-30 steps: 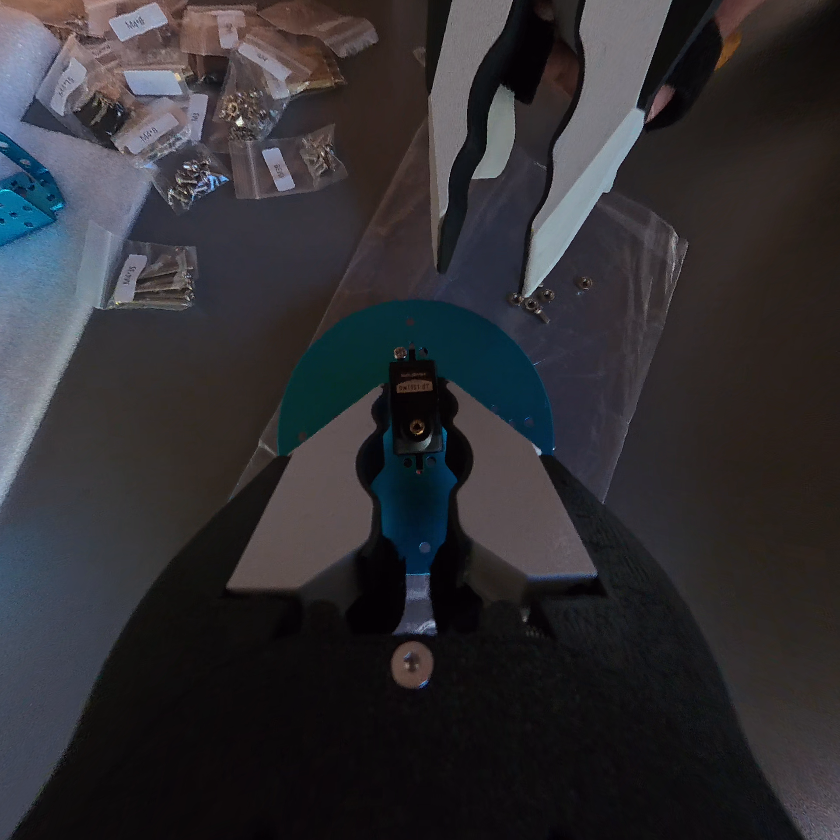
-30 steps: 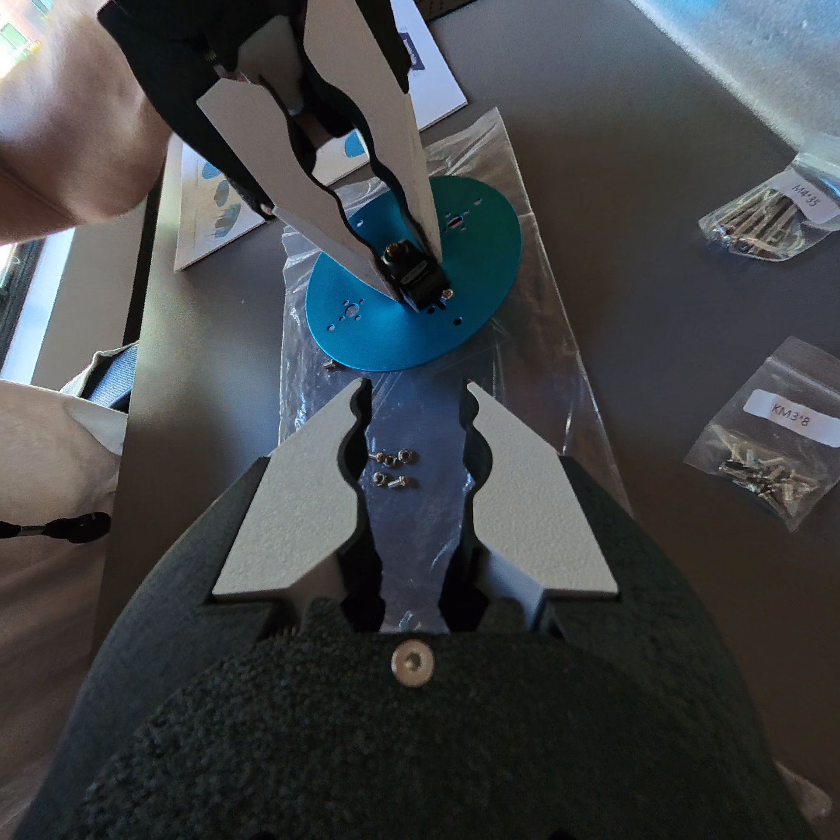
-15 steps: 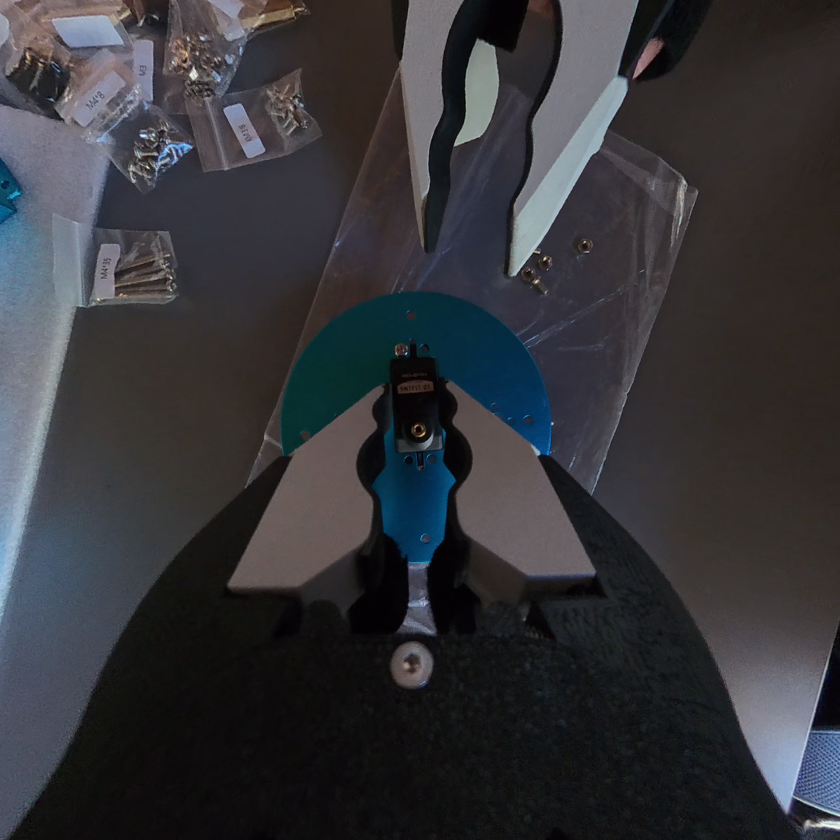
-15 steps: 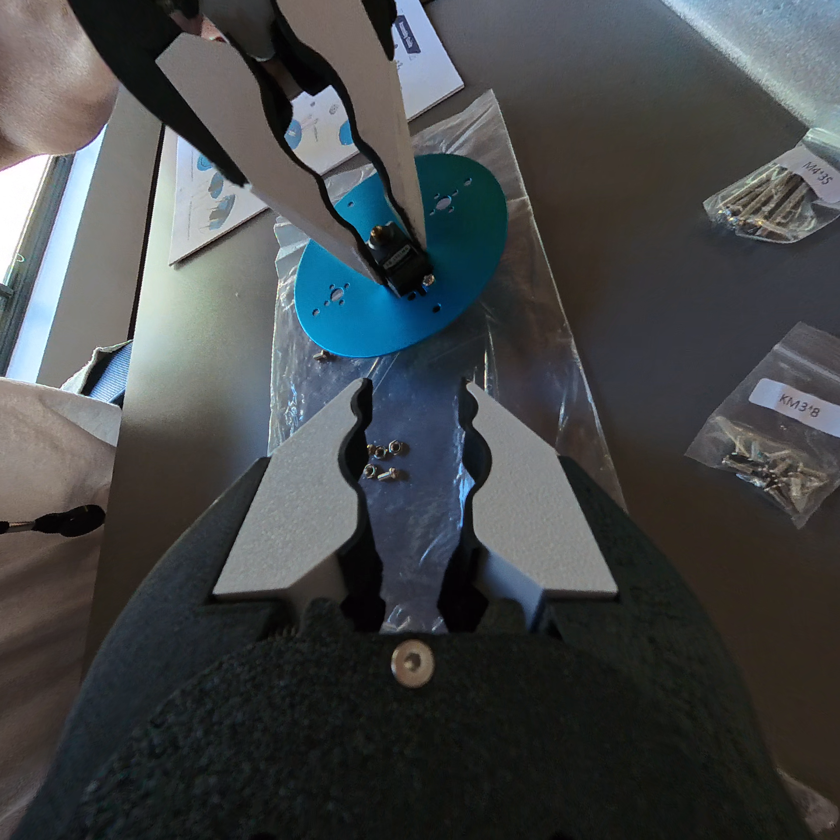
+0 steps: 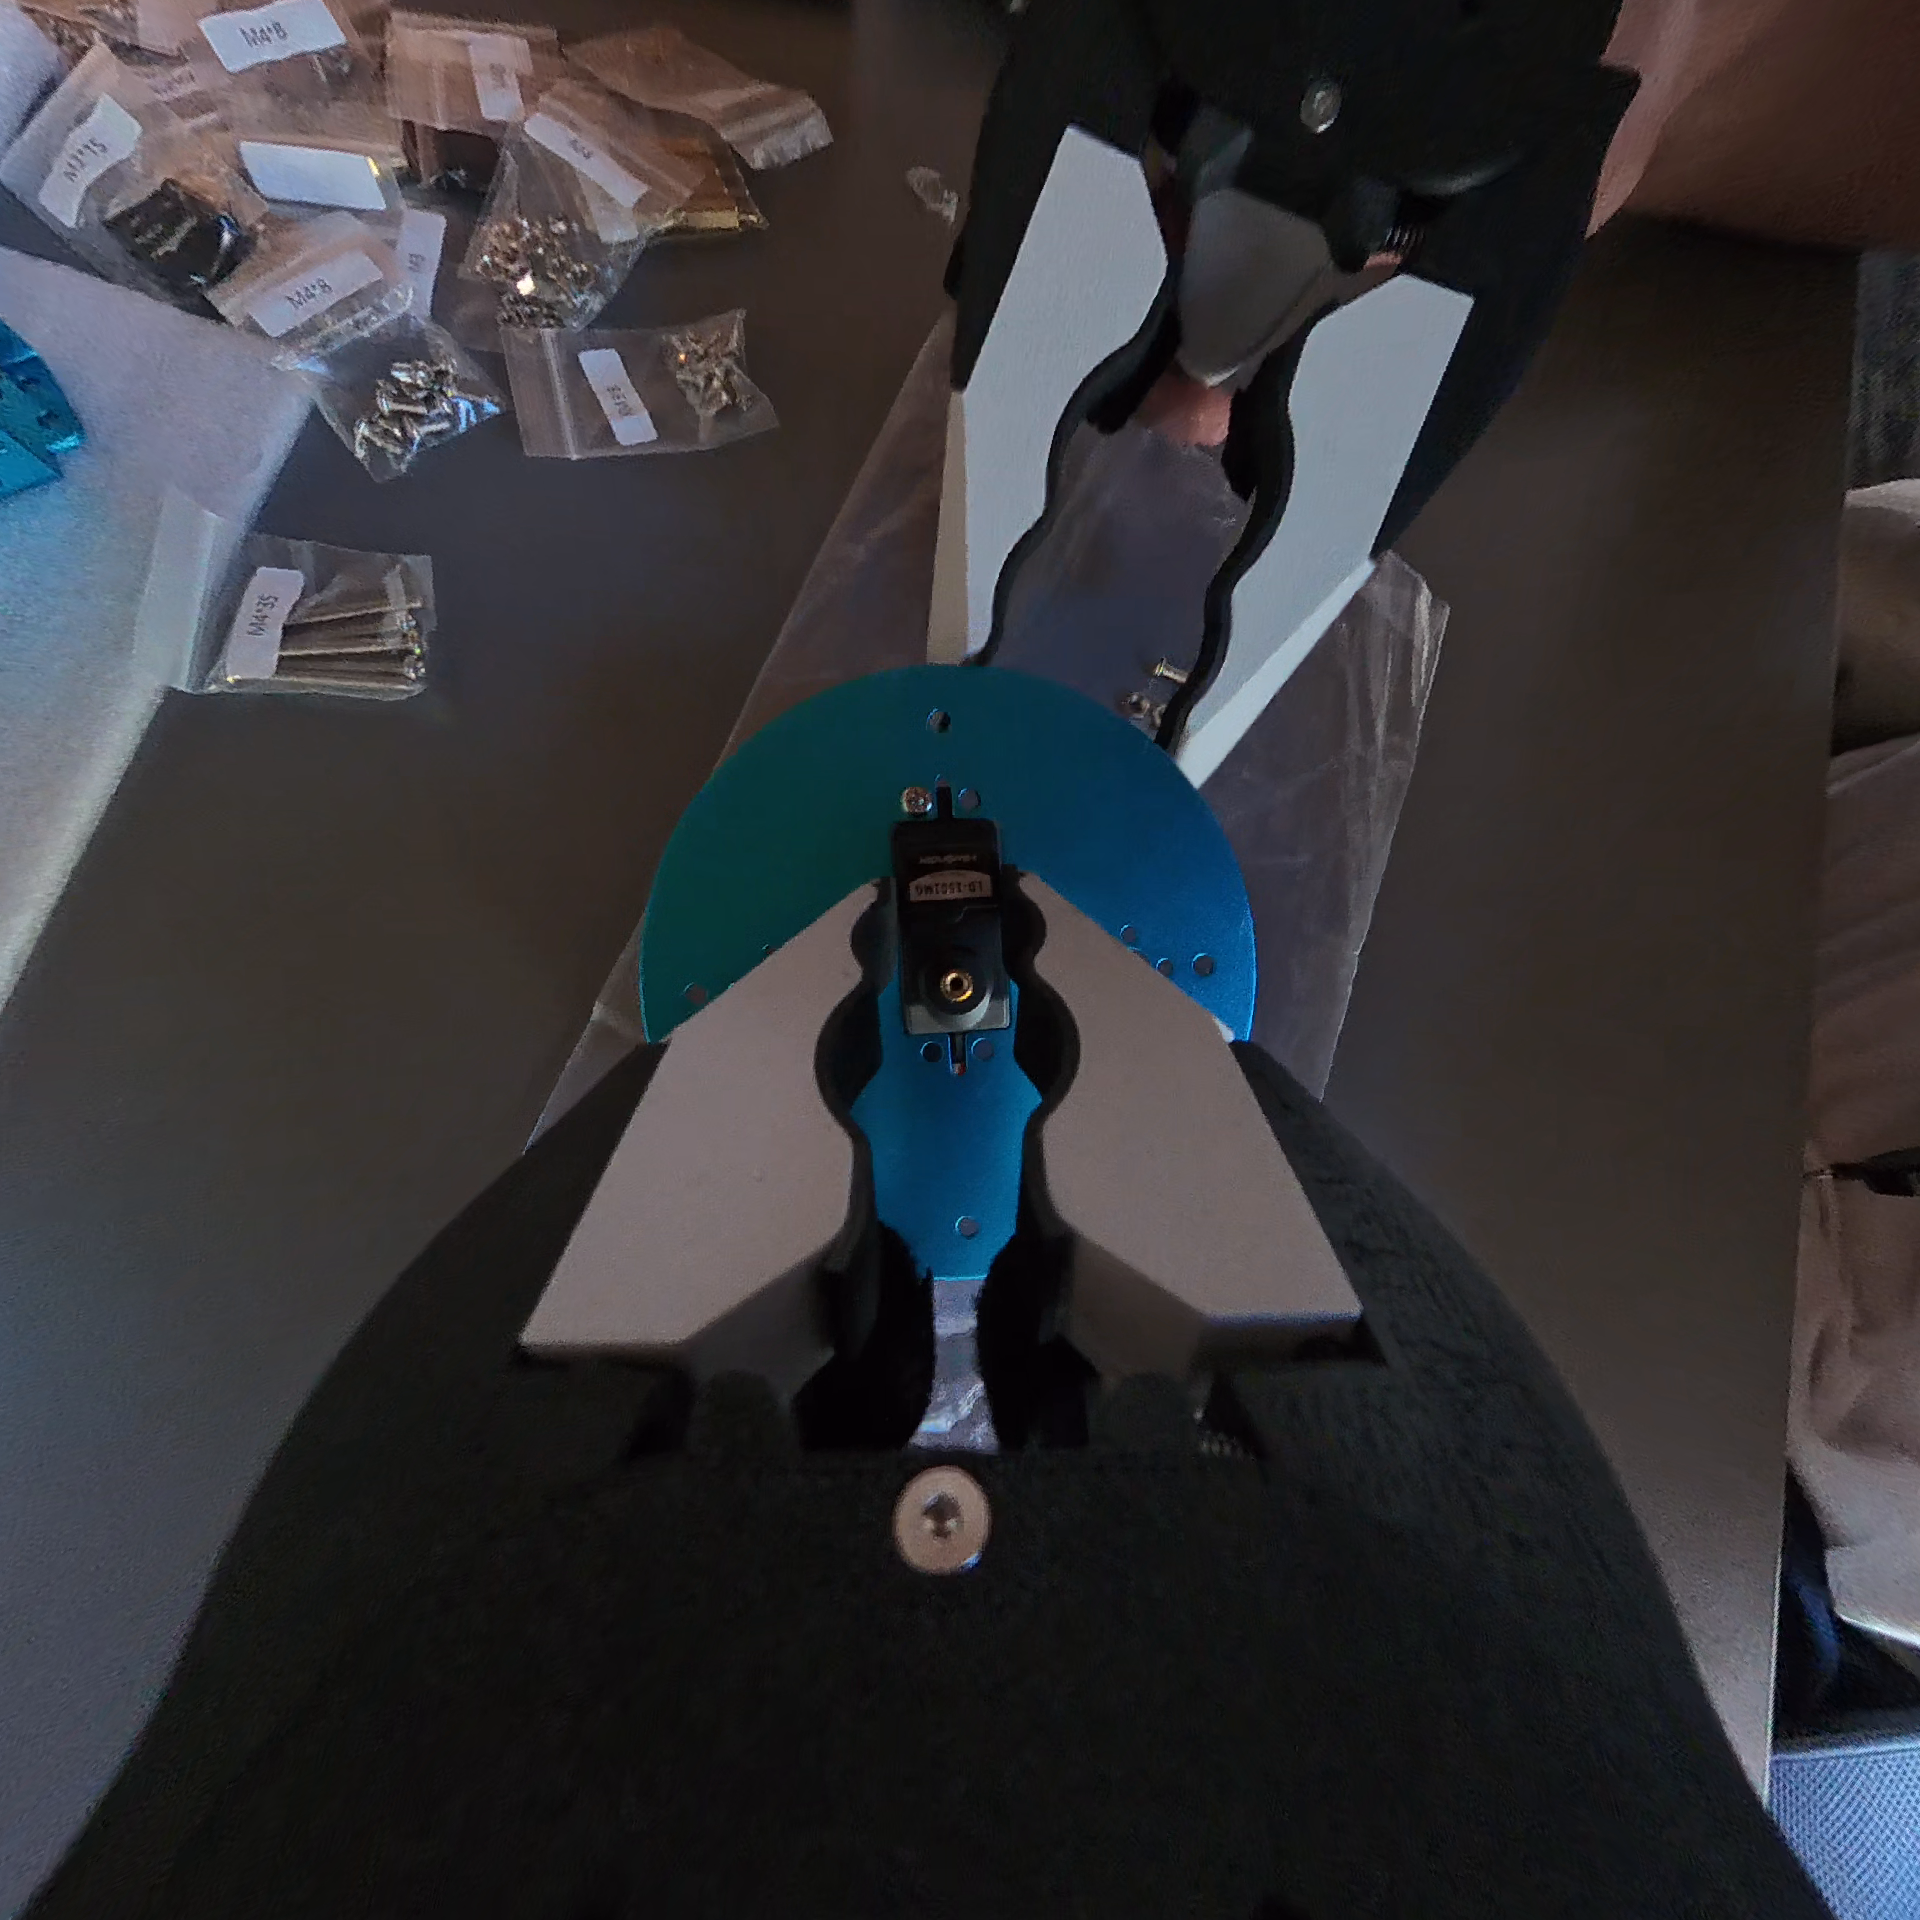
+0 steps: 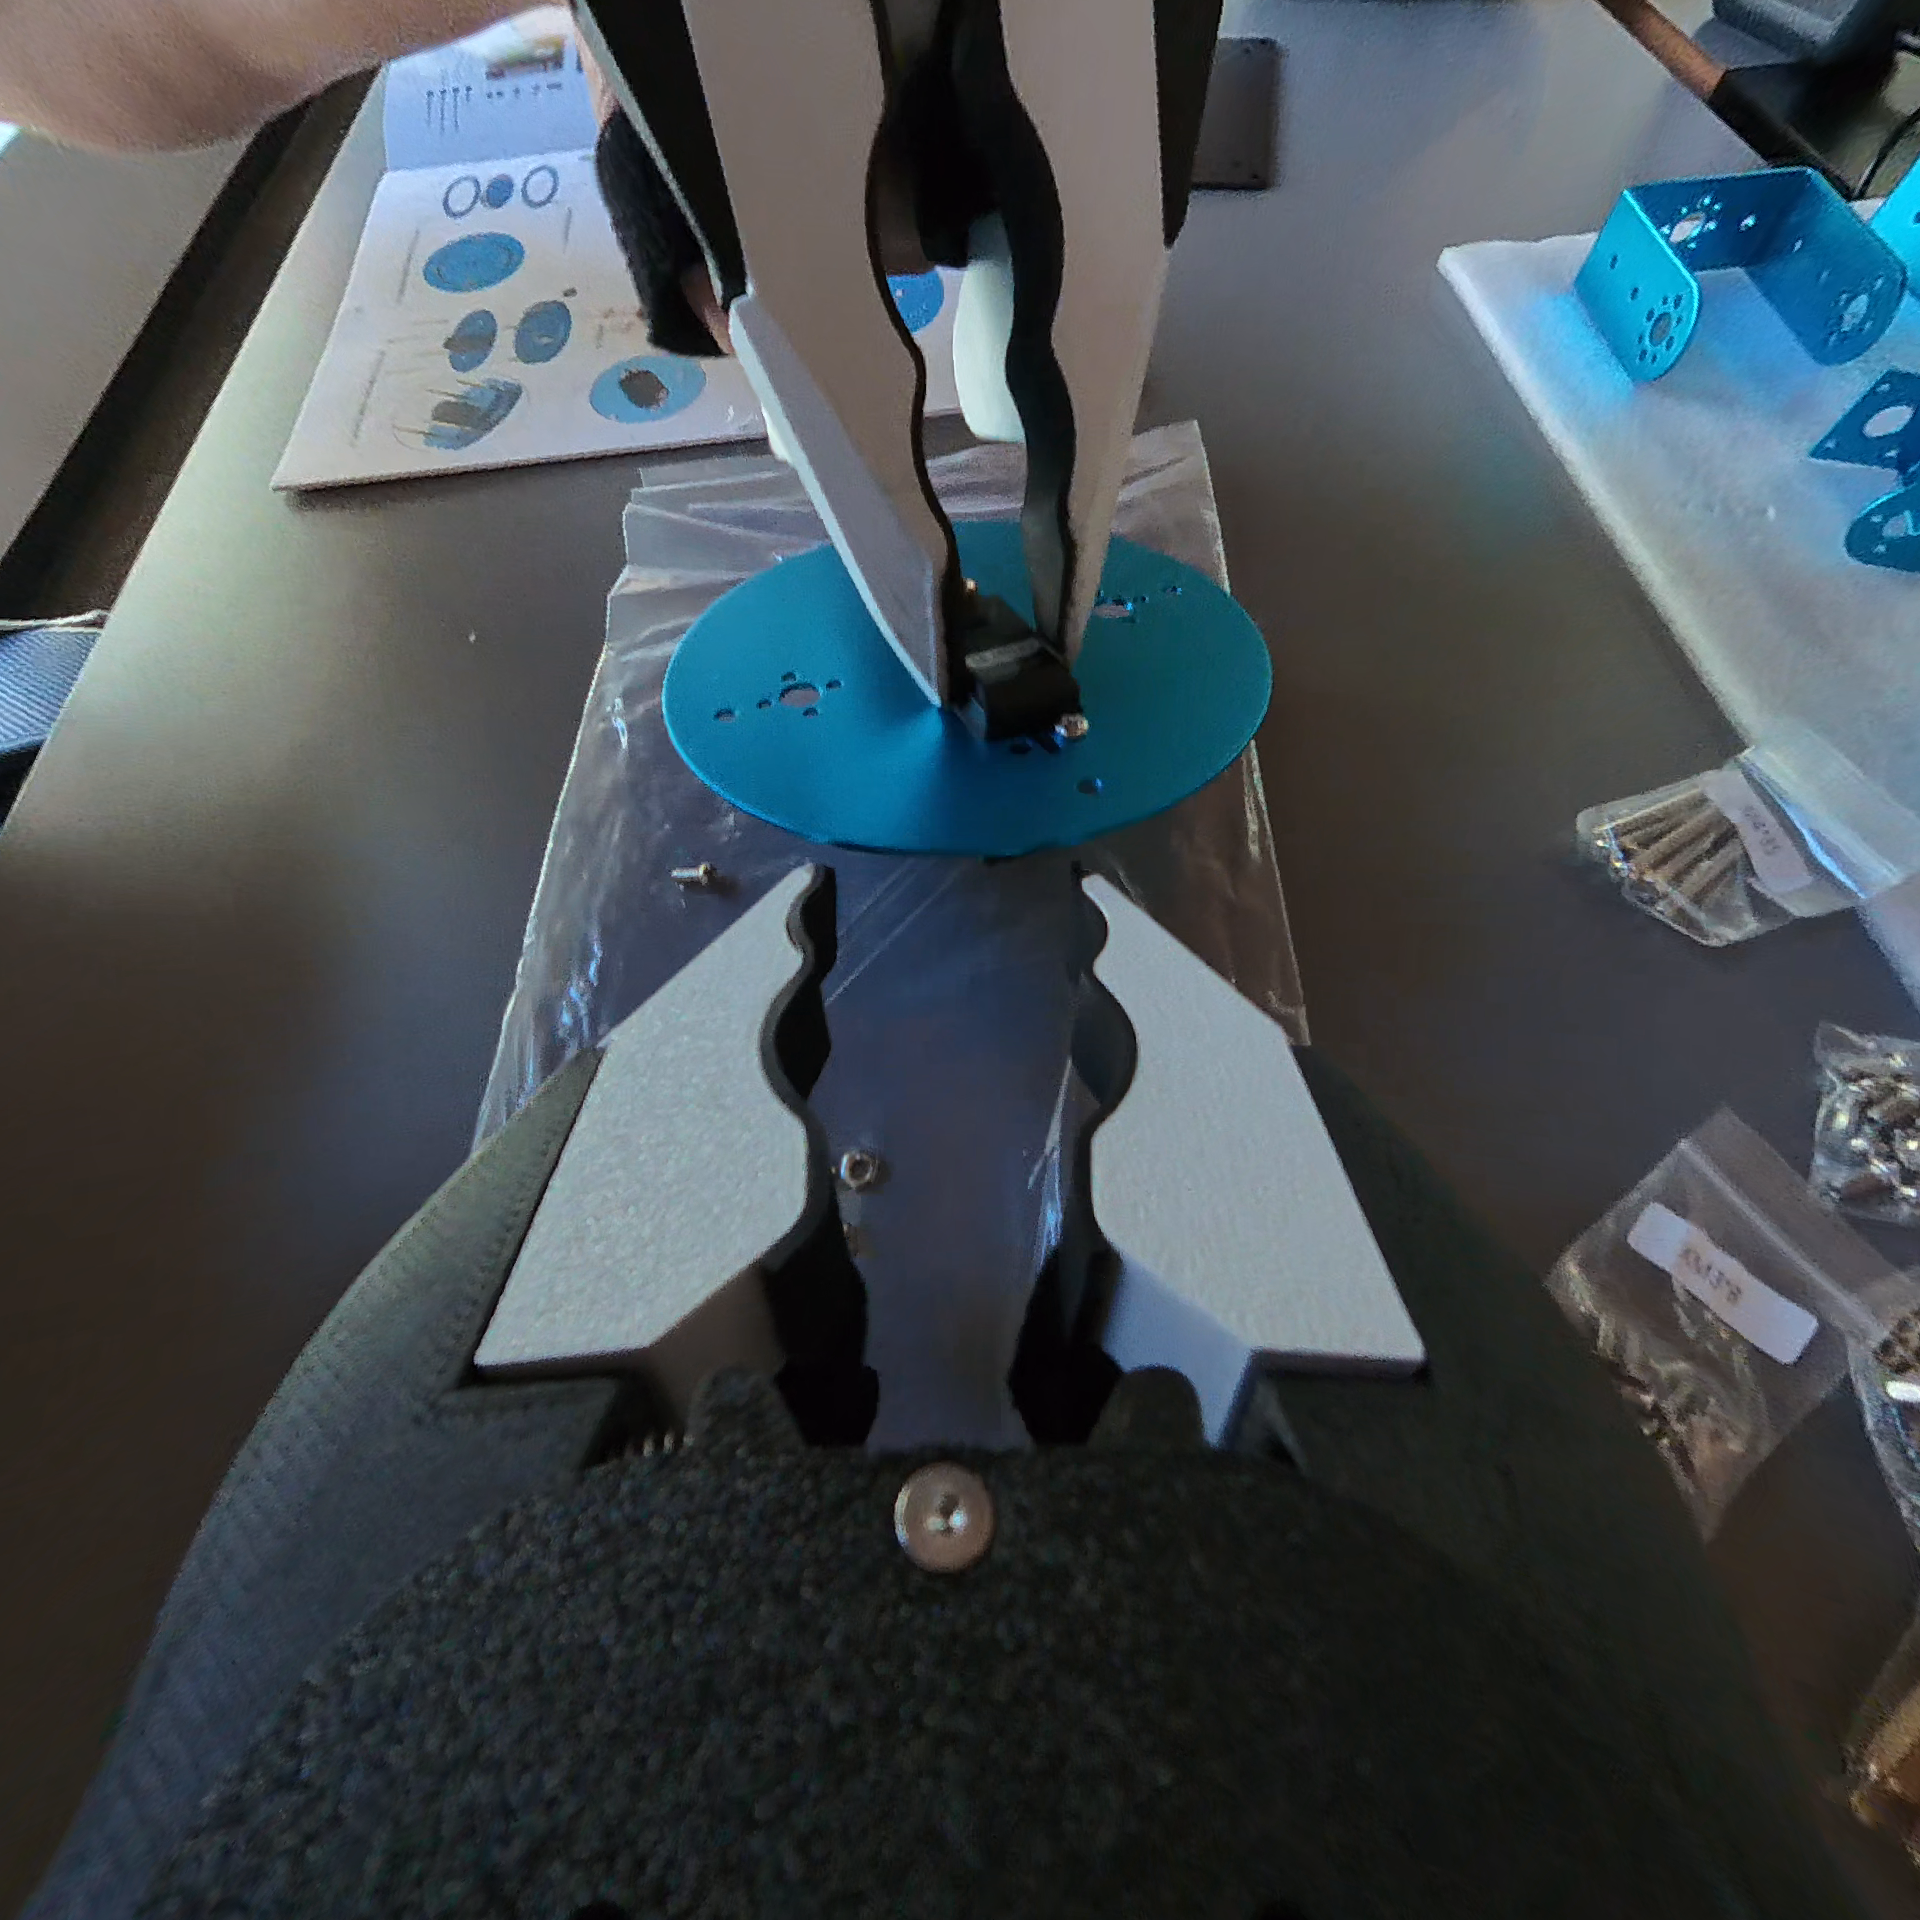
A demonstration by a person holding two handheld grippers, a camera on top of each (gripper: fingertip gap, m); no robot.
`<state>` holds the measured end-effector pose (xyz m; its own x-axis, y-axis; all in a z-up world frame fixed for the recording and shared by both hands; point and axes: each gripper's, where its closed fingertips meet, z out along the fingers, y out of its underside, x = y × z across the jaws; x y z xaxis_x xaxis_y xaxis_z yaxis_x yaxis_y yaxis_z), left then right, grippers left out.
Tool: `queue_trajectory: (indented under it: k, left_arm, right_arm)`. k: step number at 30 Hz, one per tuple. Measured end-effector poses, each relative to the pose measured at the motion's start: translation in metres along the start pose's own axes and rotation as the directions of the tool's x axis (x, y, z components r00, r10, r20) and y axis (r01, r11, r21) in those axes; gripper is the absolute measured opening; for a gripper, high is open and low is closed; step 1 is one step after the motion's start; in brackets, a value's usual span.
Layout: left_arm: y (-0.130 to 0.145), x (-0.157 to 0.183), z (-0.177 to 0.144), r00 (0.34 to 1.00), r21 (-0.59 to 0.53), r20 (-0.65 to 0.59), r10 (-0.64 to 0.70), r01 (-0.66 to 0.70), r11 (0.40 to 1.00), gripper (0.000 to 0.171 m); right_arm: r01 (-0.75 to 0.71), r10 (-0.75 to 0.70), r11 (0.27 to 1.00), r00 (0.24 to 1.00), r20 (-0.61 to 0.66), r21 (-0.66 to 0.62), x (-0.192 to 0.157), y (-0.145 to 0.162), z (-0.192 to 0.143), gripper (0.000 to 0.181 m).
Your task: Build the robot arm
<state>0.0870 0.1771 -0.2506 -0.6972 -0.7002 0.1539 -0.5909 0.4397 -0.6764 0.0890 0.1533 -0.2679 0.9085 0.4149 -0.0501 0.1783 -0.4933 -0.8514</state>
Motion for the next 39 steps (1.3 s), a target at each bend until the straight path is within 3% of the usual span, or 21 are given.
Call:
queue_trajectory:
  k: [8,12,17,19,23,27,39]
  left_arm:
    - [-0.017,0.012,-0.007,0.999,0.079,-0.047,0.007,-0.003,0.997,0.019]
    - [-0.018,0.008,-0.006,1.0,0.061,0.006,0.025,-0.025,0.998,0.019]
    - [-0.016,0.015,-0.004,0.999,0.04,0.005,0.04,-0.04,0.998,0.019]
    - [-0.019,0.017,-0.006,1.0,0.062,-0.029,0.003,-0.001,0.998,0.019]
    - [-0.028,0.018,-0.013,0.992,0.131,-0.101,-0.072,0.085,0.988,0.019]
    - [-0.036,0.022,-0.017,0.978,0.196,-0.177,-0.107,0.142,0.97,0.019]
    - [-0.053,0.042,-0.014,0.966,0.218,-0.247,-0.073,0.129,0.967,0.019]
  right_arm:
    - [-0.109,0.103,0.991,0.992,0.077,0.077,0.0,-0.009,-0.008,0.043]
    - [-0.112,0.108,0.99,0.993,0.054,0.08,0.009,-0.005,-0.029,0.043]
    - [-0.384,0.361,0.921,0.904,0.23,0.061,0.0,-0.007,-0.051,0.051]
    - [-0.359,0.333,0.931,0.909,0.251,0.067,-0.004,-0.009,-0.05,0.053]
    - [-0.185,0.165,0.977,0.971,0.175,0.102,-0.008,-0.006,-0.039,0.058]
    - [-0.233,0.185,0.956,0.951,0.249,0.178,-0.021,-0.02,-0.027,0.057]
    - [-0.223,0.16,0.949,0.949,0.27,0.224,-0.021,-0.028,-0.023,0.031]
